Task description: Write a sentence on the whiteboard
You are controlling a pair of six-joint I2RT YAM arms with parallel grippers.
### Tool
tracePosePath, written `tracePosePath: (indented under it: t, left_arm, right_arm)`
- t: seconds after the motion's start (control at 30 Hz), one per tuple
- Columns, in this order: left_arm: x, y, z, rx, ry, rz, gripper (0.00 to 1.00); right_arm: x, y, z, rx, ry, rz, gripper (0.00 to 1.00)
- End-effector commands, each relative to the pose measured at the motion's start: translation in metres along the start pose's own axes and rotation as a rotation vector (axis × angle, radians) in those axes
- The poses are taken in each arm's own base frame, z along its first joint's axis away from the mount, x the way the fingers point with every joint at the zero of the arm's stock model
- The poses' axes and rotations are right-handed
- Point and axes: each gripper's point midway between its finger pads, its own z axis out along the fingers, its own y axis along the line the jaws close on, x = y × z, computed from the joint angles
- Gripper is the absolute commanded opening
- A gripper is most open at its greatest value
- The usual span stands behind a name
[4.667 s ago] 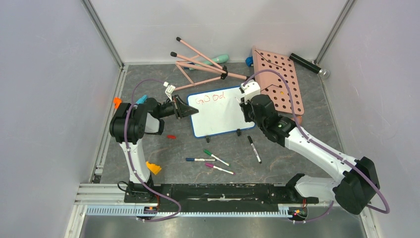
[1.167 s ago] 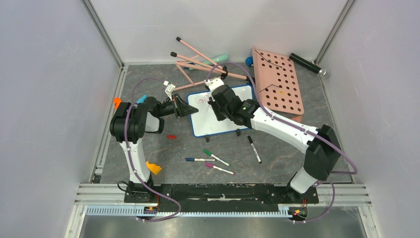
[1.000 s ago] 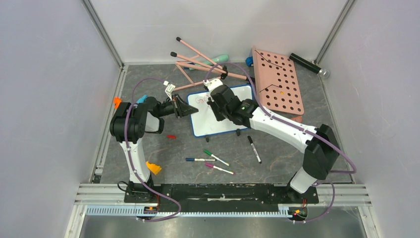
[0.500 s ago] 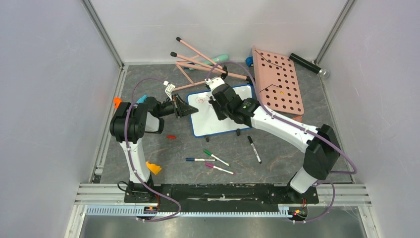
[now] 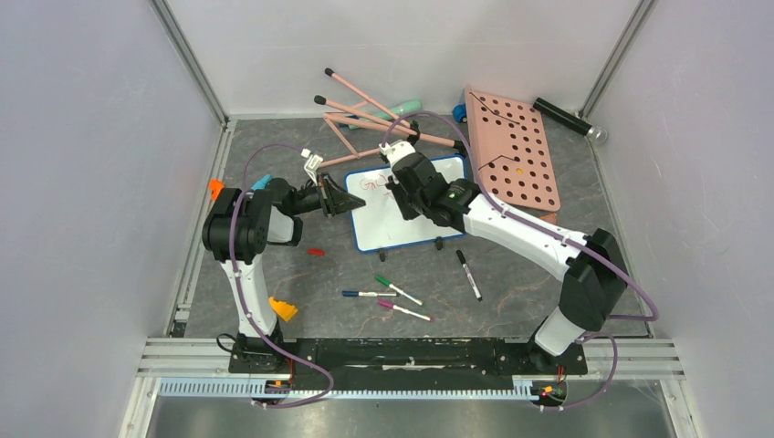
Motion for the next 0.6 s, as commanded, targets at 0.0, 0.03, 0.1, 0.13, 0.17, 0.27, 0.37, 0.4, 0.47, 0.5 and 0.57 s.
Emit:
tracePosePath:
  t: [0.0,0.03,0.1,0.13,0.17,0.27,0.37,0.4,0.47,0.5,0.57]
  left_arm:
    - [-0.013,0.011,-0.005,-0.024,-0.047,0.146,0.02]
    - [-0.013,0.011,-0.005,-0.024,-0.047,0.146,0.02]
    - [-0.013,0.011,-0.005,-0.023,-0.047,0.147,0.02]
    - [-0.013,0.011,-0.005,-0.024,-0.047,0.146,0.02]
    - [-0.013,0.011,-0.005,-0.024,-0.047,0.147,0.02]
    - [-0.013,0.011,-0.005,-0.023,-0.047,0.147,0.02]
    - [-0.013,0.011,-0.005,-0.023,-0.046,0.147,0.02]
    - [-0.013,0.011,-0.005,-0.023,-0.047,0.147,0.02]
    - [-0.013,0.011,-0.005,-0.024,-0.047,0.147,0.02]
    - [-0.013,0.011,-0.005,-0.023,-0.047,0.147,0.02]
    - [-0.013,0.011,-0.005,-0.023,-0.047,0.147,0.02]
  right_arm:
    - [-0.023,-0.008,0.003,0.025,-0.05,0.016,0.0]
    - [-0.023,-0.007,0.004,0.021,-0.05,0.015,0.0]
    - [-0.024,-0.005,0.004,0.011,-0.054,0.017,0.0]
    - [-0.024,-0.005,0.005,0.011,-0.054,0.017,0.0]
    - [-0.025,-0.005,0.006,0.01,-0.056,0.018,0.0]
    - [-0.027,-0.004,0.005,0.005,-0.063,0.018,0.0]
    - [-0.03,-0.001,0.006,-0.003,-0.071,0.016,0.0]
    - [-0.03,-0.001,0.006,-0.007,-0.072,0.018,0.0]
    - [-0.032,0.0,0.006,-0.011,-0.079,0.019,0.0]
    - [-0.034,0.0,0.006,-0.013,-0.083,0.019,0.0]
    - [-0.034,0.002,0.007,-0.019,-0.082,0.017,0.0]
